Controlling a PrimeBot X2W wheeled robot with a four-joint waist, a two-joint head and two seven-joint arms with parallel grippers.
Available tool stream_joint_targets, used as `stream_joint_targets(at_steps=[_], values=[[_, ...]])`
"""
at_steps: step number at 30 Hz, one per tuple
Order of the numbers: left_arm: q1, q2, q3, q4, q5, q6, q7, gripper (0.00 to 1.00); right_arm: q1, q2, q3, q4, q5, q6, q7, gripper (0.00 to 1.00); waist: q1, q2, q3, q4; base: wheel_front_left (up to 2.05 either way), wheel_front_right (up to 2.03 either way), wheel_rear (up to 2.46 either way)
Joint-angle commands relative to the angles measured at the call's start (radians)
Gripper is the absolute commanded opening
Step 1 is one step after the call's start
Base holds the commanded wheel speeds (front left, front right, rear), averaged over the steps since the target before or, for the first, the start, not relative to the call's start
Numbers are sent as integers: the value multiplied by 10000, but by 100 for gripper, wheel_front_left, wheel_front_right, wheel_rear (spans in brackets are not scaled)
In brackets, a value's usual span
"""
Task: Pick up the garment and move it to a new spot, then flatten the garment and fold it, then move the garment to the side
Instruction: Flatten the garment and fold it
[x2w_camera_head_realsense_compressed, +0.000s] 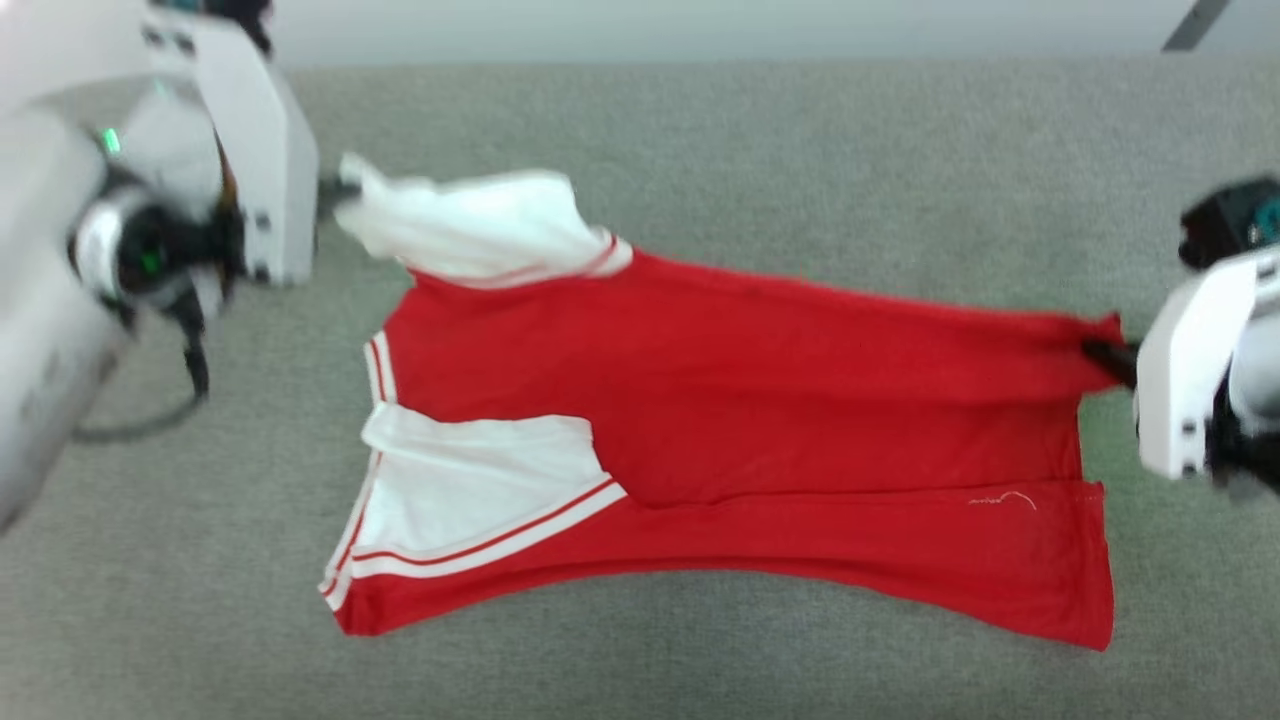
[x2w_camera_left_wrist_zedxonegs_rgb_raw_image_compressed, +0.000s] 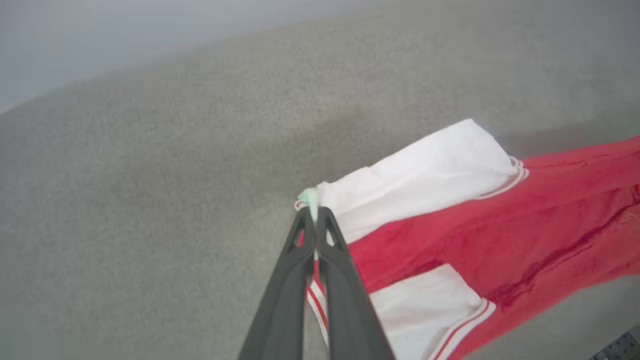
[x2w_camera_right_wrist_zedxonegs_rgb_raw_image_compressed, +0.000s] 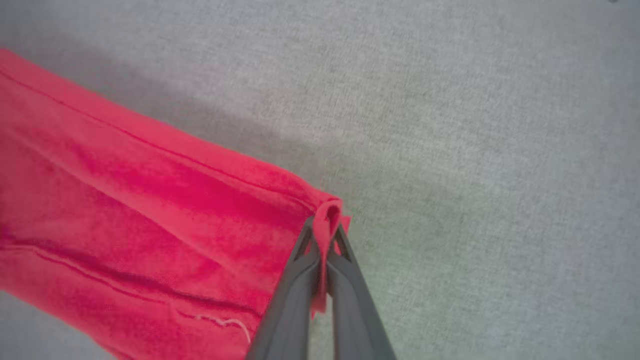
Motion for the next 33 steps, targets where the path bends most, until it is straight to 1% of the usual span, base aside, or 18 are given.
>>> stream_joint_targets(at_steps=[1, 4, 7, 8, 11, 14, 16, 18, 22, 23, 24, 25, 26, 27, 28, 33], values=[[571, 352, -37, -711, -147, 379, -2, 0, 566, 3, -261, -266, 68, -11, 44, 0, 0, 0, -546, 352, 0, 0, 0], [1579, 1009, -152, -2224, -376, 1088, -30, 0, 1397, 96, -546, -744, 82, -11, 136, 0, 0, 0, -683, 380, 0, 0, 0], [2539, 1546, -248, -3503, -664, 1732, -147, 0, 2082, 183, -808, -1090, 119, -11, 215, 0, 0, 0, -775, 402, 0, 0, 0], [2539, 1546, -248, -3503, -664, 1732, -147, 0, 2082, 183, -808, -1090, 119, -11, 215, 0, 0, 0, -775, 402, 0, 0, 0], [3340, 1861, -386, -4322, -908, 2154, -335, 0, 2591, 274, -974, -1326, 31, -11, 307, 0, 0, 0, -821, 401, 0, 0, 0], [3911, 1954, -494, -4649, -1086, 2392, -477, 0, 2913, 394, -1053, -1491, -35, -11, 383, 0, 0, 0, -861, 368, 0, 0, 0], [4169, 1917, -541, -4694, -1197, 2448, -546, 0, 3043, 458, -1079, -1556, -70, -11, 444, 0, 0, 0, -889, 333, 0, 0, 0], [4371, 1821, -572, -4618, -1347, 2431, -568, 0, 3130, 527, -1076, -1578, -132, -9, 523, 0, 0, 0, -933, 321, 0, 0, 0], [4569, 1645, -562, -4279, -1401, 2234, -793, 0, 3191, 585, -1030, -1557, -256, -11, 516, 0, 0, 0, -1122, 272, 0, 0, 0], [4614, 1612, -576, -4175, -1376, 2206, -854, 12, 3207, 606, -1018, -1547, -273, -9, 450, 5, 0, 0, -1206, 267, 0, 0, 0], [4657, 1584, -577, -4089, -1371, 2207, -913, 46, 3234, 612, -1004, -1530, -330, -11, 416, 25, 0, 0, -1276, 265, 0, 0, 0], [4713, 1538, -599, -3983, -1398, 2184, -921, 55, 3277, 615, -976, -1488, -364, -11, 395, 40, 0, 0, -1373, 266, 0, 0, 0], [4756, 1505, -629, -3920, -1411, 2134, -934, 65, 3303, 631, -991, -1460, -361, -11, 355, 54, 0, 0, -1460, 268, 0, 0, 0], [4770, 1481, -632, -3882, -1341, 2088, -1032, 91, 3310, 652, -1023, -1441, -369, -11, 298, 100, 0, 0, -1562, 273, 0, 0, 0], [4804, 1458, -636, -3816, -1298, 2049, -1100, 100, 3321, 638, -1018, -1404, -402, -11, 269, 100, 0, 0, -1664, 281, 0, 0, 0], [5149, 1369, -662, -3617, -1300, 1851, -1482, 100, 3585, 750, -1038, -1233, -261, -11, 143, 100, 0, 0, -2269, 302, 0, 0, 0]])
